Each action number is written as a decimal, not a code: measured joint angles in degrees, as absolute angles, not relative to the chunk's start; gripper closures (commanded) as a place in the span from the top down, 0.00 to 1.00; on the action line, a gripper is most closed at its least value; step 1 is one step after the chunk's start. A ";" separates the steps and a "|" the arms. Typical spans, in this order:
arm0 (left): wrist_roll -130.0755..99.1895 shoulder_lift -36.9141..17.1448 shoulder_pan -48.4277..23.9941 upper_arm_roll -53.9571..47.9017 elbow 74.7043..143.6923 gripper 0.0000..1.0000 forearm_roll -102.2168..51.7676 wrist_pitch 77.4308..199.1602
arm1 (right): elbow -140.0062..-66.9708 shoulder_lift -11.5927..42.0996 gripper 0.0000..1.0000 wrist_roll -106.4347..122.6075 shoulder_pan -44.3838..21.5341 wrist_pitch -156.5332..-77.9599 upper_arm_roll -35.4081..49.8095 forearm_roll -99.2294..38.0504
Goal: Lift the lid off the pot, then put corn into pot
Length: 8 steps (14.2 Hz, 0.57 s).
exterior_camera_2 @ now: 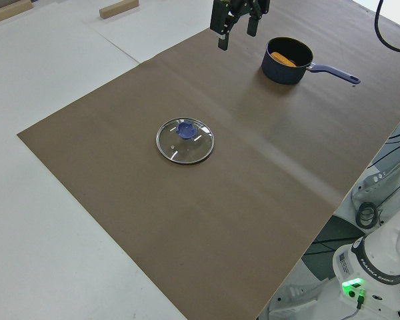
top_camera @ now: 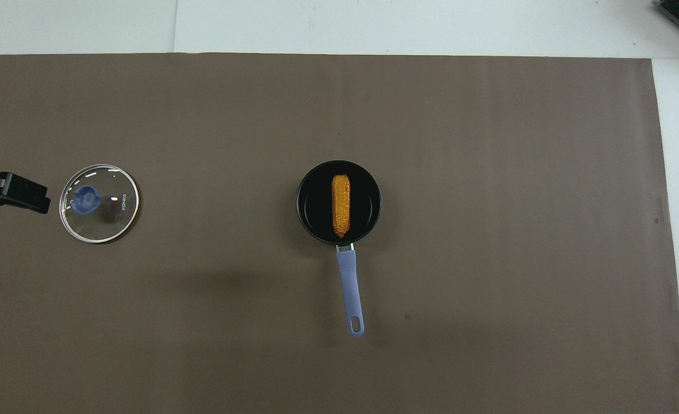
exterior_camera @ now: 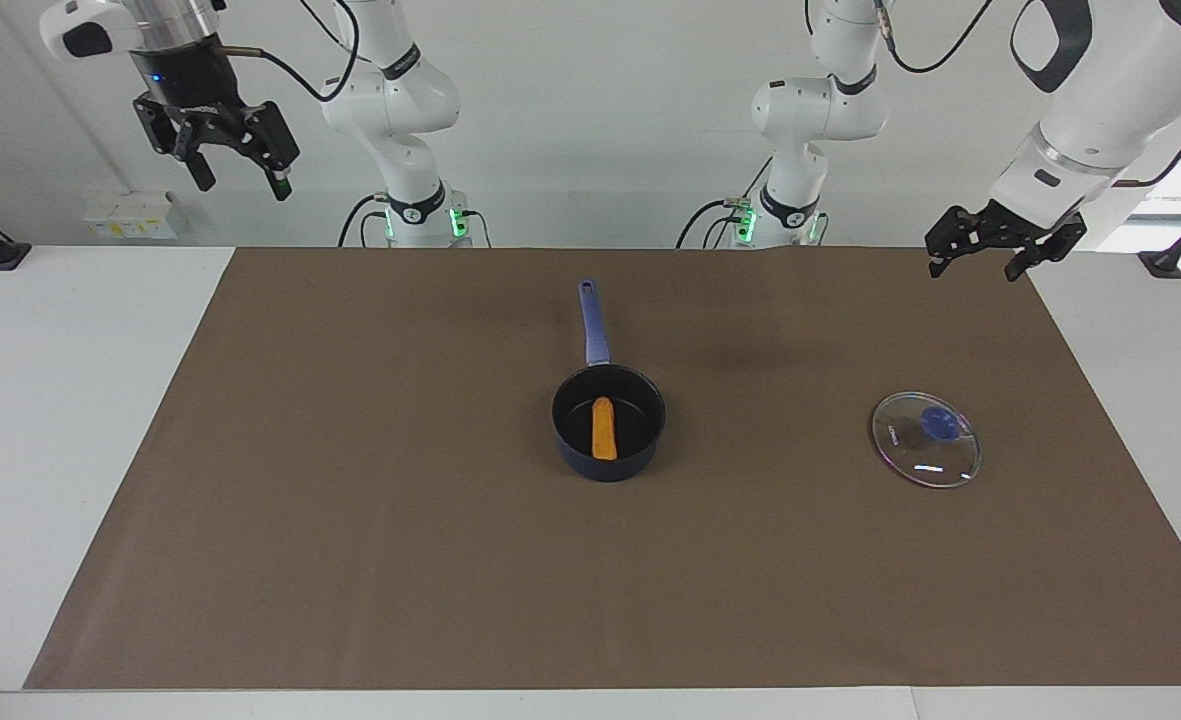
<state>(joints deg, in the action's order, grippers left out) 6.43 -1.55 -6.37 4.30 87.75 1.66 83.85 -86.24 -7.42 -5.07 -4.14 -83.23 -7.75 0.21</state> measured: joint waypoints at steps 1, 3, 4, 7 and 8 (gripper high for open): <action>6.43 -1.55 -6.37 4.30 87.75 1.00 1.66 83.85 | -87.13 -7.40 1.00 -3.42 -4.14 -83.23 -7.72 0.21; 6.43 -1.55 -6.37 4.30 87.75 1.00 1.66 83.85 | -89.18 -7.18 1.00 -1.79 -4.14 -83.85 -7.71 0.21; 6.43 -1.55 -6.37 4.30 87.75 1.00 1.66 83.85 | -89.86 -6.91 1.00 -1.61 -4.15 -84.47 -7.68 0.21; 6.43 -1.55 -6.37 4.30 87.75 1.00 1.66 83.85 | -90.48 -5.88 1.00 -1.58 -4.17 -85.20 -7.54 0.21; 6.43 -1.55 -6.37 4.30 87.75 1.00 1.66 83.85 | -90.48 -5.71 1.00 -1.56 -4.24 -85.32 -7.48 0.21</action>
